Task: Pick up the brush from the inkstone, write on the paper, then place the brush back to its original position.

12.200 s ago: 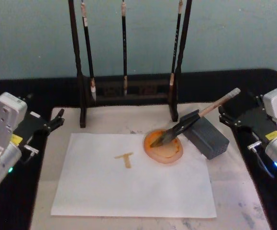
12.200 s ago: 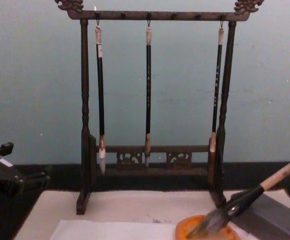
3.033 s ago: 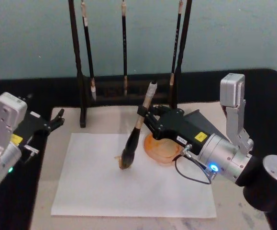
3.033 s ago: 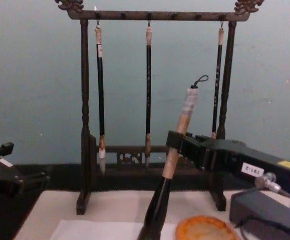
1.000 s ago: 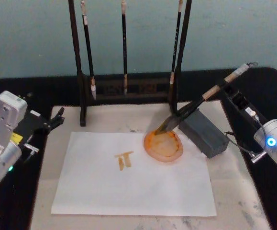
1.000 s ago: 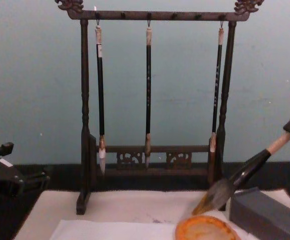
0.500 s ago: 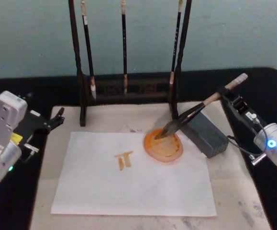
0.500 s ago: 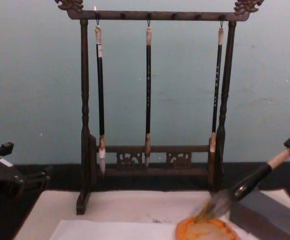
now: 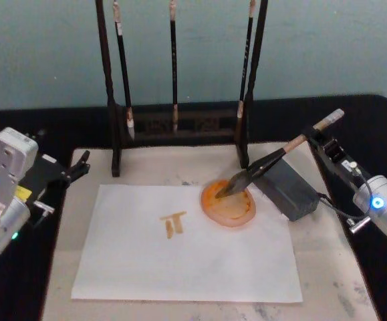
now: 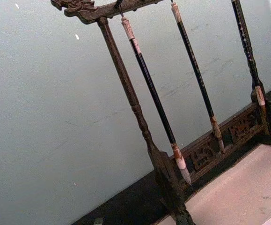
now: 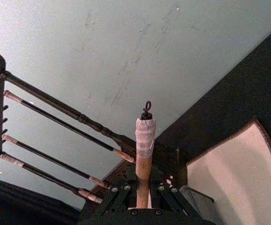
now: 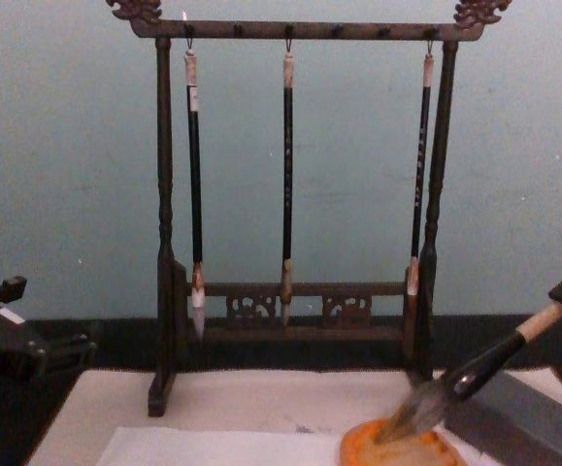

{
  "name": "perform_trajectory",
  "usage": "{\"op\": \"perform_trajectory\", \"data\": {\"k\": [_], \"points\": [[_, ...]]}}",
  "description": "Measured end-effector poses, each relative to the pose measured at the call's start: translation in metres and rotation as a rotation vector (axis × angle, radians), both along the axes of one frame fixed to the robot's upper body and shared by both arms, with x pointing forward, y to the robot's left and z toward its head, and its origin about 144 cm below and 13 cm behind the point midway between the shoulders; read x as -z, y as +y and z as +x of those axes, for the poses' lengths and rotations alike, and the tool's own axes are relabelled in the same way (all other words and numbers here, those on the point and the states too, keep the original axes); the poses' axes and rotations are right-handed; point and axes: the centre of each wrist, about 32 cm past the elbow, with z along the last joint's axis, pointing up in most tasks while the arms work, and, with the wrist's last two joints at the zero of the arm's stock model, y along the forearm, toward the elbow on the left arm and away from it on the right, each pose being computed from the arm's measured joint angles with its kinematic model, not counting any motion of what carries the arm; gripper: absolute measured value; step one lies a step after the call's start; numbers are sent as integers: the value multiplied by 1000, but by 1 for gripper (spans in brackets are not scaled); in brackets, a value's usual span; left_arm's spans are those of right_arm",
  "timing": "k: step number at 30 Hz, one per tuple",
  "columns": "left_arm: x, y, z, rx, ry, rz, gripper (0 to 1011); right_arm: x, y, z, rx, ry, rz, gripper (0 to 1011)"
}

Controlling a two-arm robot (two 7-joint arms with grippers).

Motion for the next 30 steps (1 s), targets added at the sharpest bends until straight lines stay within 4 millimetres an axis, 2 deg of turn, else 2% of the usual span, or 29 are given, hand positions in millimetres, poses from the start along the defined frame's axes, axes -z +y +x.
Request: {"op": "perform_trajectory", "data": {"k": [30], "points": [[0, 0, 0, 0, 0, 0, 1010, 11, 4, 3, 23, 46, 12, 153]]}}
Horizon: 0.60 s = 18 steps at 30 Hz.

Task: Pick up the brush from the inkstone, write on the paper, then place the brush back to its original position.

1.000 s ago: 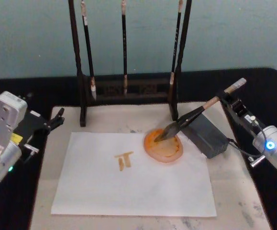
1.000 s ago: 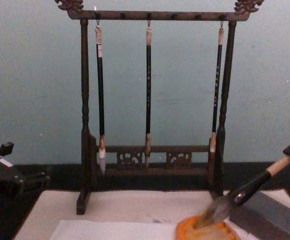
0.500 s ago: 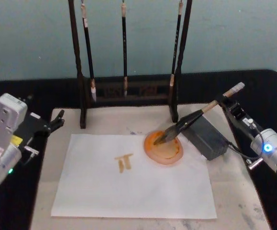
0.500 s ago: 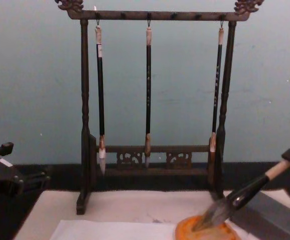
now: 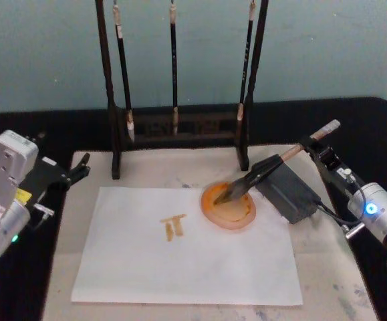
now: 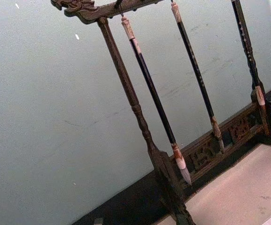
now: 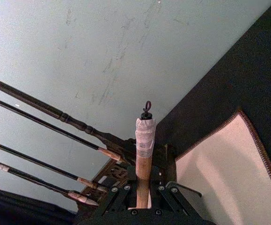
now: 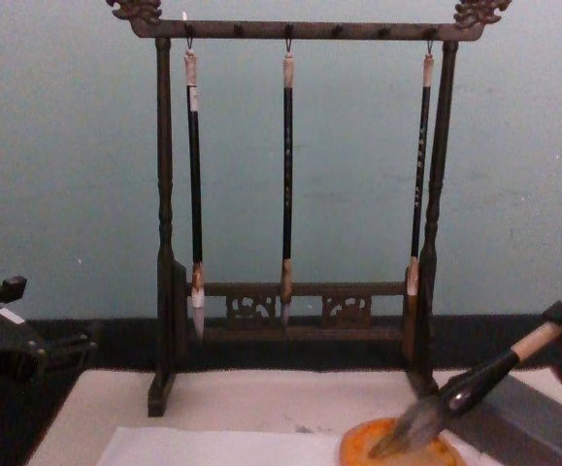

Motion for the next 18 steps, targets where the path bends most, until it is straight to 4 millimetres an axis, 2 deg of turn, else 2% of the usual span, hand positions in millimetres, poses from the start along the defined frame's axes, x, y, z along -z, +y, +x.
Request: {"op": "perform_trajectory", "data": {"k": [18], "points": [[0, 0, 0, 0, 0, 0, 1010, 3, 3, 0, 3, 10, 5, 153]]}}
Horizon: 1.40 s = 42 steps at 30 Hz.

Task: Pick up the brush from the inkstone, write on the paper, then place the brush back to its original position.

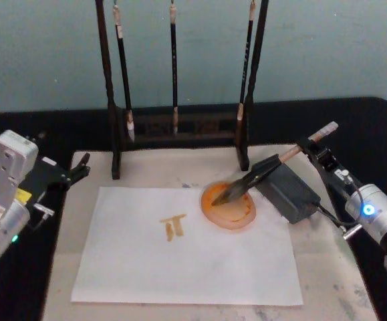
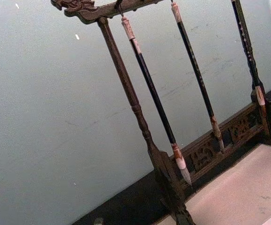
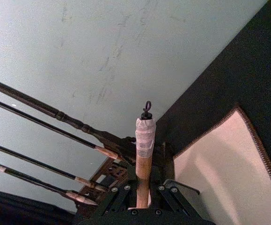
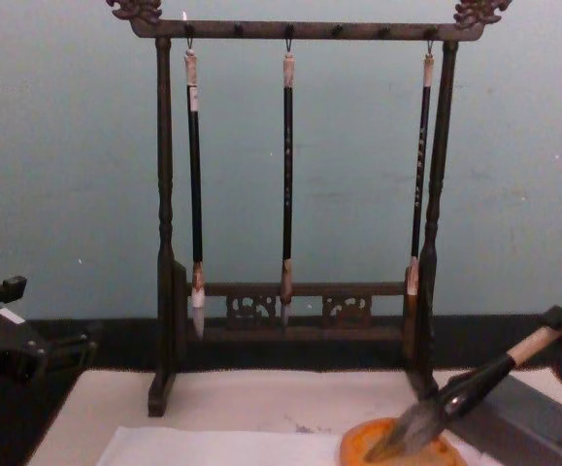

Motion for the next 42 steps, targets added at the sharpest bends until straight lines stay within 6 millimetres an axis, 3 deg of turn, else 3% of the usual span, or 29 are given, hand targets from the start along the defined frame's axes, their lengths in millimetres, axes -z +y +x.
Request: {"op": "perform_trajectory", "data": {"k": [17, 36, 42], "points": [[0, 0, 0, 0, 0, 0, 1010, 0, 0, 0, 3, 2, -2, 161], [0, 0, 0, 0, 0, 0, 1010, 0, 0, 0, 1, 1, -1, 778], [0, 0, 0, 0, 0, 0, 1010, 0, 0, 0, 1, 1, -1, 914]]}}
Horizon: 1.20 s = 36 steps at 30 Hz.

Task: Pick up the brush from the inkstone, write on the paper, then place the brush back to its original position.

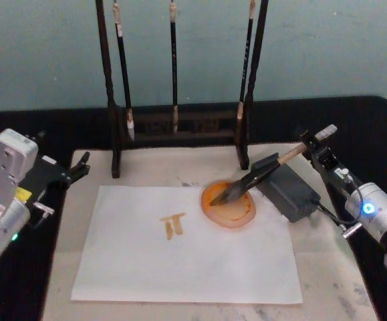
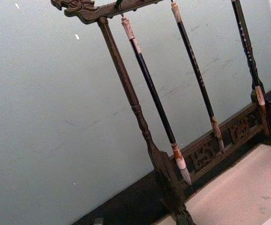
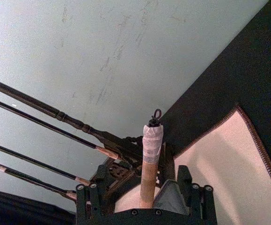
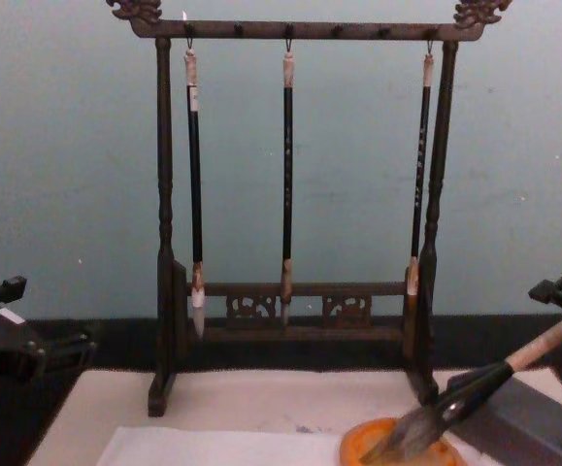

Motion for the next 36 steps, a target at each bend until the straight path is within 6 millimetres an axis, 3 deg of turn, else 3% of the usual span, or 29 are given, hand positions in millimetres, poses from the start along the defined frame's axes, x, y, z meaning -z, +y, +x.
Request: {"op": "perform_trajectory", "data": {"k": [3, 16, 36], "points": [[0, 0, 0, 0, 0, 0, 1010, 0, 0, 0, 0, 0, 0, 1000], [0, 0, 0, 0, 0, 0, 1010, -1, -1, -4, 3, -7, -14, 1000], [0, 0, 0, 0, 0, 0, 1010, -11, -1, -47, 39, -48, -132, 1000]]}}
